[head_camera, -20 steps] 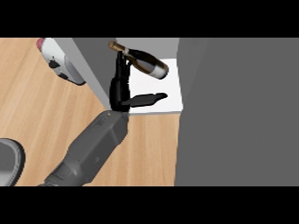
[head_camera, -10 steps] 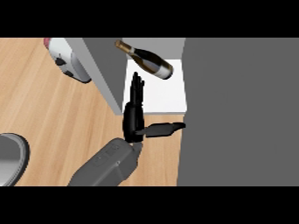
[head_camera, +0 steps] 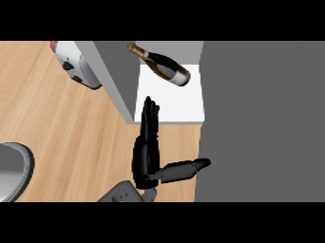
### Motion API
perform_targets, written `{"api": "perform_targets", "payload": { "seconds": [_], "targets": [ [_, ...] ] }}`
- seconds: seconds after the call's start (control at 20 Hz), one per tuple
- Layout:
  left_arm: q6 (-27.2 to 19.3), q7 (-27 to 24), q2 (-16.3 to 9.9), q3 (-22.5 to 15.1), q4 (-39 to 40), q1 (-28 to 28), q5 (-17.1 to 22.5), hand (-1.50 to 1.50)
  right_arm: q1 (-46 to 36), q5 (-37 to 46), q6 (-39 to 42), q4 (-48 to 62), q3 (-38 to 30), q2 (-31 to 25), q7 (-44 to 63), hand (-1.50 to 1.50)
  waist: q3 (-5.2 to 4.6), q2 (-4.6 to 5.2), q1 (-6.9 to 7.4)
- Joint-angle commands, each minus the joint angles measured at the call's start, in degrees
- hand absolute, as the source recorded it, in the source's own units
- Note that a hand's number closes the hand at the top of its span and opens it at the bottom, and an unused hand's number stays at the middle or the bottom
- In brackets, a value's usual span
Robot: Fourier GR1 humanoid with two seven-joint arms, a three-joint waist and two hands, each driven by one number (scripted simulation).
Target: Pick up the wine, place it into the cabinet and close the cabinet
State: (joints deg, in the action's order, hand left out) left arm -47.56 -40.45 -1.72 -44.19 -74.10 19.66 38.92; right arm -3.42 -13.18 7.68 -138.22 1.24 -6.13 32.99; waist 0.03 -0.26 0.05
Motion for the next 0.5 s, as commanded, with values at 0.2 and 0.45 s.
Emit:
{"api": "perform_targets", "payload": {
  "seconds": [0.2,0.45],
  "targets": [
    [-11.11,6.25,-5.33,-6.43,-19.70,-10.35,-7.55,-1.50,-0.78,-1.10,-1.52,-4.52,0.66,0.48,2.48,-1.50,-0.02,0.00,0.27],
    [-7.33,3.38,-7.92,-7.62,-25.56,-17.07,-10.20,-1.50,-0.64,-5.97,0.40,-5.12,-1.51,-1.12,4.29,-1.50,-0.02,0.08,0.03]
  ]
}}
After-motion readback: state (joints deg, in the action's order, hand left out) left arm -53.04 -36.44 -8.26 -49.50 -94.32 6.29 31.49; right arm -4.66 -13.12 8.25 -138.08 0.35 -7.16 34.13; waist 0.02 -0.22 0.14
